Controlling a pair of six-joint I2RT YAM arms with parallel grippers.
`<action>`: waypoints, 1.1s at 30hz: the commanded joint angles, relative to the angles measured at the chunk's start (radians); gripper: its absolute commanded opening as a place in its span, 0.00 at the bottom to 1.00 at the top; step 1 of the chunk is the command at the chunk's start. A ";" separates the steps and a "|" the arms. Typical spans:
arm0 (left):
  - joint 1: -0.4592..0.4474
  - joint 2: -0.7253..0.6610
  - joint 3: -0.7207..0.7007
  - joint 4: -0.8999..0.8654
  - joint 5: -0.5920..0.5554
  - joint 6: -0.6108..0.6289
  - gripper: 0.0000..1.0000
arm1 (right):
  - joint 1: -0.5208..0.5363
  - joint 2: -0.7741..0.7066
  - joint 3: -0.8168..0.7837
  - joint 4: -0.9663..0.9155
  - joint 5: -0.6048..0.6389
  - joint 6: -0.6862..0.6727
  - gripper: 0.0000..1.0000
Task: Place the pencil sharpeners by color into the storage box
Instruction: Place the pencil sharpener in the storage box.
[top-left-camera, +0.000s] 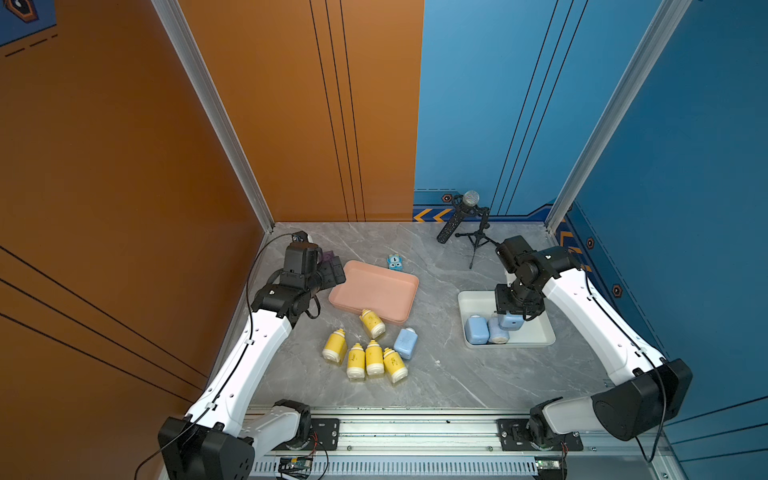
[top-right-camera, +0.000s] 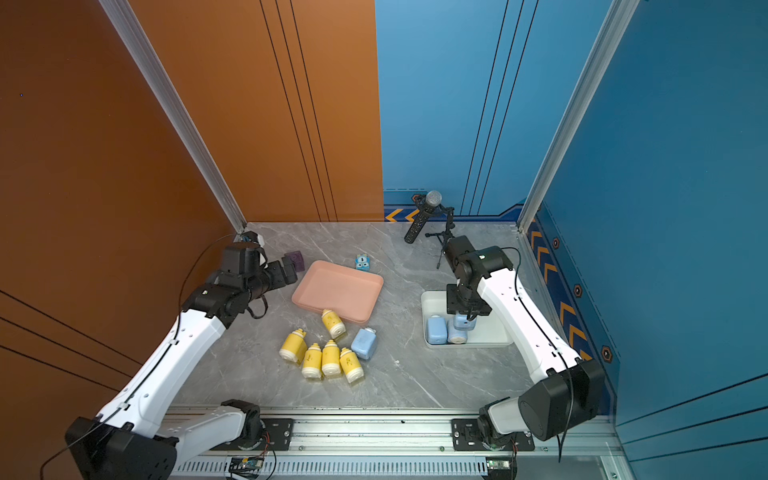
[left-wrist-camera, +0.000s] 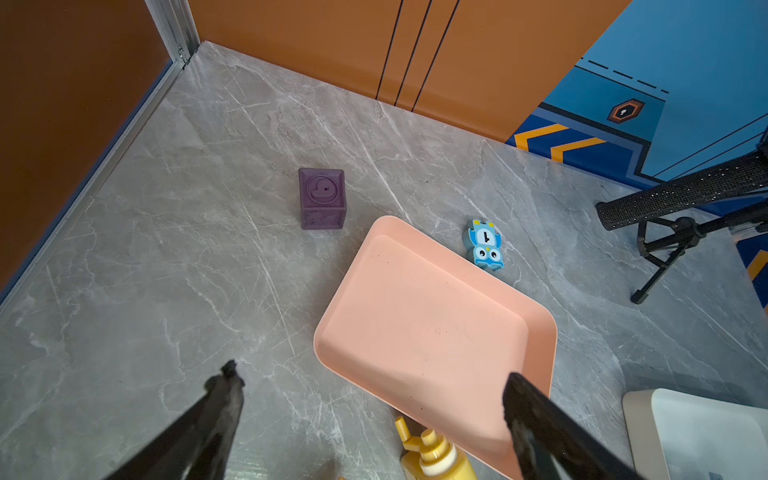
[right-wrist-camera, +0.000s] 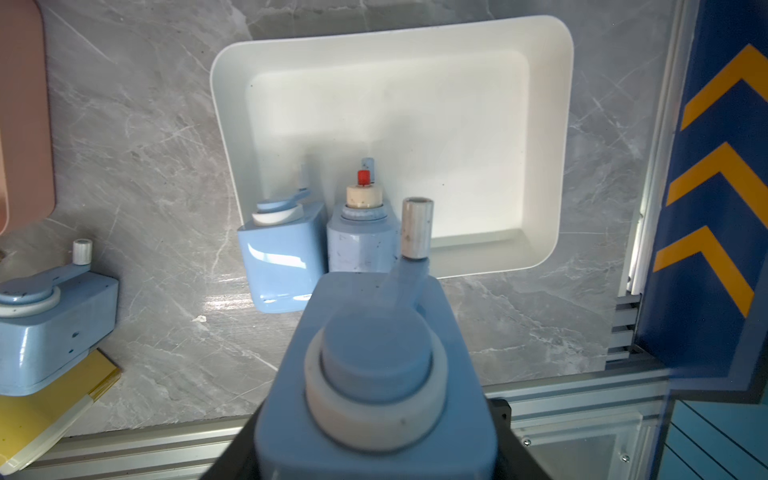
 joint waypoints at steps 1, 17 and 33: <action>-0.002 0.003 -0.007 -0.008 -0.005 0.003 0.98 | -0.054 -0.001 0.019 -0.048 0.057 -0.111 0.35; -0.002 -0.006 -0.007 -0.008 0.004 0.000 0.98 | -0.181 0.174 -0.071 0.142 0.129 -0.223 0.28; 0.007 -0.006 -0.007 -0.008 0.013 -0.004 0.98 | -0.217 0.182 -0.215 0.286 0.038 -0.252 0.29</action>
